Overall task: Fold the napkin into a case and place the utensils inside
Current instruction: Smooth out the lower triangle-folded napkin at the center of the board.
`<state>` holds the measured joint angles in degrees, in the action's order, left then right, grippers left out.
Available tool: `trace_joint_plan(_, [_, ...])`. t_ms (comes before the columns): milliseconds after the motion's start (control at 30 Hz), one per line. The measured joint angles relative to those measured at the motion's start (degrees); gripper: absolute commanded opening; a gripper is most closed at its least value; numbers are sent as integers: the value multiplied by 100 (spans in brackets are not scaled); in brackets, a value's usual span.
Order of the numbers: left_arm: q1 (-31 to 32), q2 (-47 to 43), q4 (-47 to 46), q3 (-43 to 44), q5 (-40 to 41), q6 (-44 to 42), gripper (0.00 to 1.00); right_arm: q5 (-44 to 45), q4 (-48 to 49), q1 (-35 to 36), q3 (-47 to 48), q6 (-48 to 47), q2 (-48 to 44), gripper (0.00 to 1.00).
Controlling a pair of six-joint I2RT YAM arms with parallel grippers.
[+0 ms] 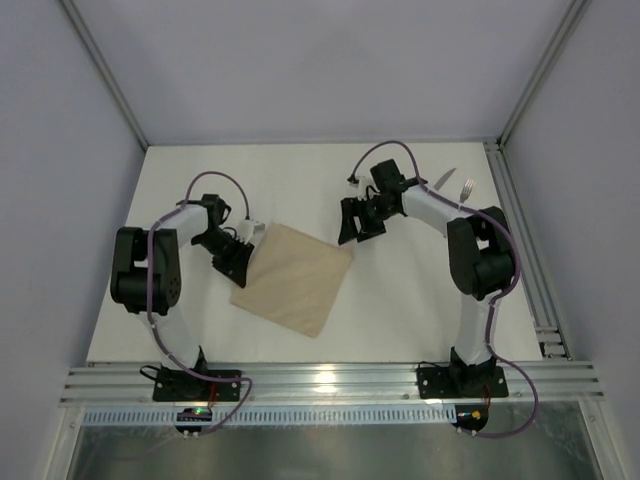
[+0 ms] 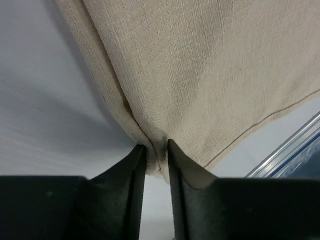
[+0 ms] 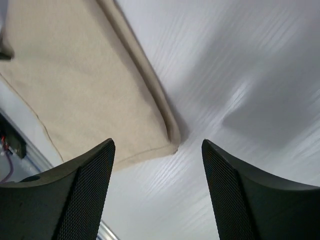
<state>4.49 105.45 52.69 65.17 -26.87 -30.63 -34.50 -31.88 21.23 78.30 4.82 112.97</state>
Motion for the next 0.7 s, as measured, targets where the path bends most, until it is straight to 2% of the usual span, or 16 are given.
trace_joint_plan(33, [2,-33,44,-28,-35,13,41,184,-37,24,190,-7,2,73])
trace_joint_plan(67, [0,-72,83,-52,-76,31,44,363,-55,50,437,-9,33,73])
trace_joint_plan(267, [-168,-393,116,-129,-146,70,47,1043,210,761,2597,98,841,61])
trace_joint_plan(433, [-372,-782,90,-131,-179,216,42,1211,728,1458,3591,481,1823,59])
trace_joint_plan(500, [-376,-835,83,-131,-188,269,38,1235,927,1606,3626,682,2098,59])
trace_joint_plan(567, [-374,-826,44,-133,-179,358,30,1233,1095,1663,3626,920,2367,57])
trace_joint_plan(700, [-374,-678,-76,-133,-162,474,26,1266,1351,1628,3637,1239,2710,54])
